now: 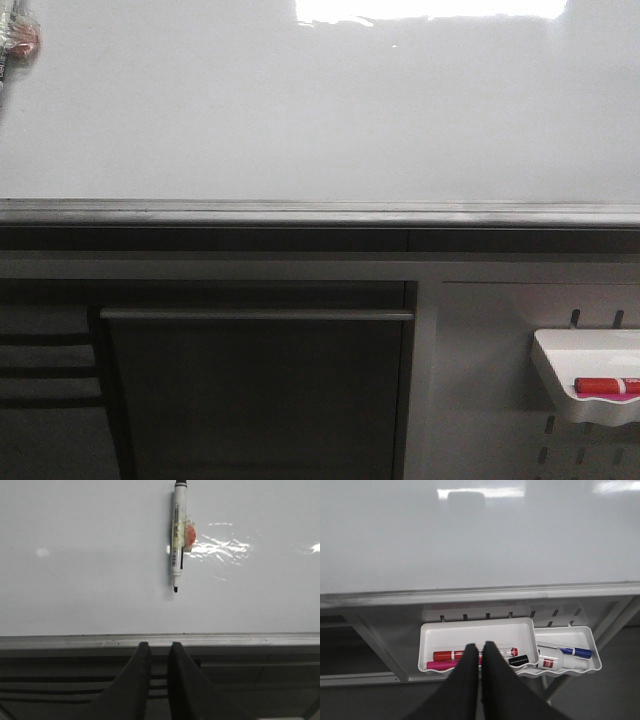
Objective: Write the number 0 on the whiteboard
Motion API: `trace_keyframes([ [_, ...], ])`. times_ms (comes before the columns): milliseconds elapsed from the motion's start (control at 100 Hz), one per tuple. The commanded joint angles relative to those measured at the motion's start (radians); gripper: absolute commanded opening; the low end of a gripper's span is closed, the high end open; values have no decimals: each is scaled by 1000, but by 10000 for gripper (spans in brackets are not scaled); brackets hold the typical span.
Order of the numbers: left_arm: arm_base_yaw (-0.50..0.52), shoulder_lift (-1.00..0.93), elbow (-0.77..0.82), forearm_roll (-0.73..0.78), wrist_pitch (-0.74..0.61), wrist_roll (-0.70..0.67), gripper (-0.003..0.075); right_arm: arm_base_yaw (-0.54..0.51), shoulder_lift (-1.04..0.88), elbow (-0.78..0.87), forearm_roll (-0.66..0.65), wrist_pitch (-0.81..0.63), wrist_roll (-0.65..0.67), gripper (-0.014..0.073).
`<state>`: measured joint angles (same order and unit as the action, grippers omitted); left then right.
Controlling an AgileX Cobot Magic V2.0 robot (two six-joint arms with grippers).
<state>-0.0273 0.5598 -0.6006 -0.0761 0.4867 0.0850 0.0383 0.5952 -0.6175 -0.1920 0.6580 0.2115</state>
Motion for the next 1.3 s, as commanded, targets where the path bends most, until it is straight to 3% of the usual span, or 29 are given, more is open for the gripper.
trace_keyframes([
  [0,2,53,-42,-5,-86,9,260,-2,35,-41,13,-56,-57,104],
  [70,2,95,-53,-12,-93,9,360,-2,62,-57,58,-56,-86,225],
  [150,2,152,-80,-28,-93,9,388,-2,93,-86,135,-56,-136,326],
  [450,-50,456,-275,-46,-86,63,388,61,220,-201,561,-40,-504,330],
  [880,-84,829,-606,2,63,83,388,126,254,-215,568,-48,-509,330],
  [1290,-84,950,-723,4,91,83,386,126,254,-215,568,-50,-509,330],
])
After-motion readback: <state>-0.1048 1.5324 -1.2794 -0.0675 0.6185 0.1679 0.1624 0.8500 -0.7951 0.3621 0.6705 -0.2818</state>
